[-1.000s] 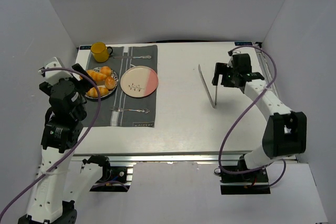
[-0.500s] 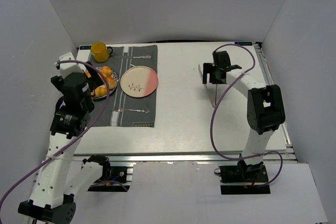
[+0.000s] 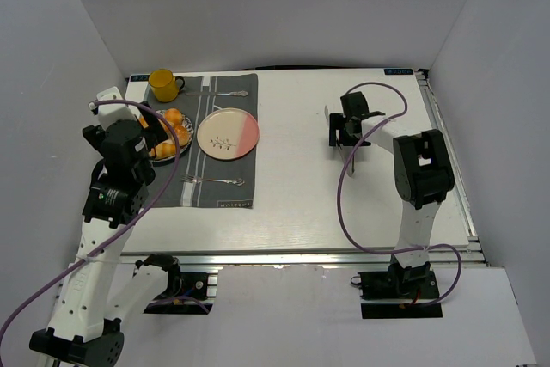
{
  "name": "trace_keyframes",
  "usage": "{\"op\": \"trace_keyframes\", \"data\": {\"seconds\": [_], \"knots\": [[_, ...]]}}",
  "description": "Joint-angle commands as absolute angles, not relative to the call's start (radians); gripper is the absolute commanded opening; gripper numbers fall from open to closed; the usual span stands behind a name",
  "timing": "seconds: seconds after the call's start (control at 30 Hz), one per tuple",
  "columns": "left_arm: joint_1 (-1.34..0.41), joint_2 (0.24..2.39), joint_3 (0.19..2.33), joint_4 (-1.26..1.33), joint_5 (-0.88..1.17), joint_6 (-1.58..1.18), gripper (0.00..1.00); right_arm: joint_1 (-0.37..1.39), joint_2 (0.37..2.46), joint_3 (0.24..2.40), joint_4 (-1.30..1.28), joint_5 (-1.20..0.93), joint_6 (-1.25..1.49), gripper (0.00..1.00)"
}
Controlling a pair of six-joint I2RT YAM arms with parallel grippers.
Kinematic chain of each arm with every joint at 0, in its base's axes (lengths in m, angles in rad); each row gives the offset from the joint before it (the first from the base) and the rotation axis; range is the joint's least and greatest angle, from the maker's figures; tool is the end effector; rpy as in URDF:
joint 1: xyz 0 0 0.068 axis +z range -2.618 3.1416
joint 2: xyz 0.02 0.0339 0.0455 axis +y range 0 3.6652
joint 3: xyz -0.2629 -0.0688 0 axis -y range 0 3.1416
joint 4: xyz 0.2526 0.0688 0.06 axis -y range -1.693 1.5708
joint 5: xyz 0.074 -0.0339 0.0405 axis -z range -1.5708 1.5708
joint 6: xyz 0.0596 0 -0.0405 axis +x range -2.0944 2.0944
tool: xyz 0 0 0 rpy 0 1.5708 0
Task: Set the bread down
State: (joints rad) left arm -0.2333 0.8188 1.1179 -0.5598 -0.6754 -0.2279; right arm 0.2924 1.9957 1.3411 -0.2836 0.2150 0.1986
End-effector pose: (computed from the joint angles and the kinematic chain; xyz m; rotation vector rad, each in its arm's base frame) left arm 0.1843 -0.0055 0.4062 -0.4595 1.7220 0.2861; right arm 0.4283 0.1157 0.1402 -0.0287 2.4791 -0.0623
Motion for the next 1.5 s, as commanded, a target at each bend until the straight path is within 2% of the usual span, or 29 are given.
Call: {"op": "trace_keyframes", "data": {"seconds": [0.0, 0.07, 0.2, 0.27, 0.5, 0.63, 0.77, 0.87, 1.1, 1.3, 1.47], "knots": [[-0.239, 0.805, 1.104, -0.548, -0.699, -0.218, 0.98, 0.298, 1.991, 1.347, -0.242, 0.227, 0.213, 0.82], [-0.241, 0.805, 1.100, -0.546, -0.699, -0.216, 0.98, 0.299, 1.999, 1.347, -0.245, 0.232, 0.210, 0.80], [-0.244, 0.804, 1.094, -0.543, -0.703, -0.215, 0.98, 0.305, 2.006, 1.342, -0.252, 0.248, 0.210, 0.59], [-0.244, 0.804, 1.095, -0.543, -0.709, -0.212, 0.98, 0.308, 2.000, 1.339, -0.262, 0.256, 0.209, 0.55], [-0.248, 0.802, 1.092, -0.541, -0.716, -0.209, 0.98, 0.377, 1.847, 1.410, -0.360, 0.307, 0.187, 0.54], [-0.250, 0.801, 1.091, -0.538, -0.718, -0.207, 0.98, 0.457, 1.731, 1.517, -0.429, 0.334, 0.170, 0.51], [-0.250, 0.795, 1.088, -0.535, -0.716, -0.209, 0.98, 0.543, 1.701, 1.626, -0.479, 0.327, 0.169, 0.51], [-0.250, 0.788, 1.086, -0.535, -0.718, -0.213, 0.98, 0.632, 1.749, 1.722, -0.483, 0.305, 0.153, 0.51], [-0.250, 0.778, 1.153, -0.577, -0.843, -0.239, 0.98, 0.805, 2.075, 2.167, -0.523, 0.224, 0.132, 0.51], [-0.250, 0.808, 1.265, -0.589, -0.923, -0.256, 0.98, 0.897, 2.183, 2.215, -0.335, 0.060, 0.156, 0.52], [-0.259, 0.819, 1.293, -0.598, -0.922, -0.253, 0.98, 0.930, 2.272, 2.256, -0.266, 0.015, 0.207, 0.51]]}}
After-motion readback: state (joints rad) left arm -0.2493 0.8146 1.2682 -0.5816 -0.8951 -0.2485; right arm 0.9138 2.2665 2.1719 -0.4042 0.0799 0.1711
